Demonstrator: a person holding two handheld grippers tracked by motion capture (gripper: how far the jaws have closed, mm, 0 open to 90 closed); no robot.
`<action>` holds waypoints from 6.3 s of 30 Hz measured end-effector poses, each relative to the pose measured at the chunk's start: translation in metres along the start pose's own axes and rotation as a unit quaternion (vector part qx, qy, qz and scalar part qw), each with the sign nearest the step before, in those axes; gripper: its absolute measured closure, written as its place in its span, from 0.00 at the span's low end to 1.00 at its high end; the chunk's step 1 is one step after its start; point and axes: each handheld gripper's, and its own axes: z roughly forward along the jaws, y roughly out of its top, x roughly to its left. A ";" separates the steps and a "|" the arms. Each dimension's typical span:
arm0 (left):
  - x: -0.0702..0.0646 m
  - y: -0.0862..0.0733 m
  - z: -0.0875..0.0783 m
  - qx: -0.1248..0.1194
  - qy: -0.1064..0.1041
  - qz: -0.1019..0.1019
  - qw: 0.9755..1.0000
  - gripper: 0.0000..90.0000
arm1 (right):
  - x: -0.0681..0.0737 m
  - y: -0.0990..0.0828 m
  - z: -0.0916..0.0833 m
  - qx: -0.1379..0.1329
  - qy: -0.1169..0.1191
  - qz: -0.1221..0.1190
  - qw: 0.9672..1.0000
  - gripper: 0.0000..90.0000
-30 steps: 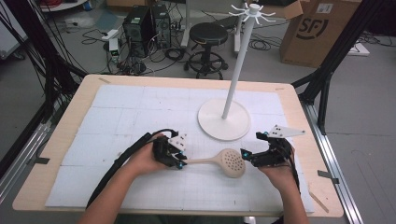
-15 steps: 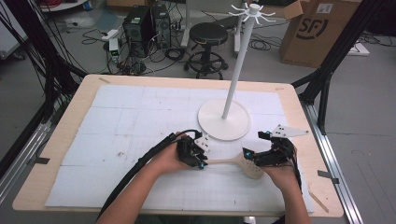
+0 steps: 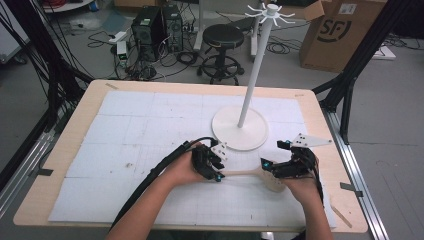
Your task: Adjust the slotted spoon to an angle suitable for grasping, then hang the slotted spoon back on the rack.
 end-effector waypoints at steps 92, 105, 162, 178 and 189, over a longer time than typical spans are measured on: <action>-0.015 -0.156 -0.143 -0.189 0.138 -0.162 0.959 0.06 | 0.006 0.000 0.009 0.035 -0.006 -0.017 0.999 0.01; -0.015 -0.156 -0.144 -0.187 0.137 -0.161 0.959 0.06 | 0.007 0.001 0.009 0.035 -0.002 -0.017 0.999 0.01; -0.017 -0.161 -0.153 -0.206 0.149 -0.157 0.954 0.06 | 0.068 0.029 0.101 0.235 0.084 -0.159 0.955 0.32; -0.016 -0.162 -0.151 -0.205 0.145 -0.158 0.955 0.06 | 0.071 0.023 0.113 0.277 0.091 -0.173 0.941 0.46; -0.017 -0.161 -0.151 -0.206 0.142 -0.157 0.955 0.06 | 0.069 0.023 0.118 0.298 0.099 -0.162 0.935 0.62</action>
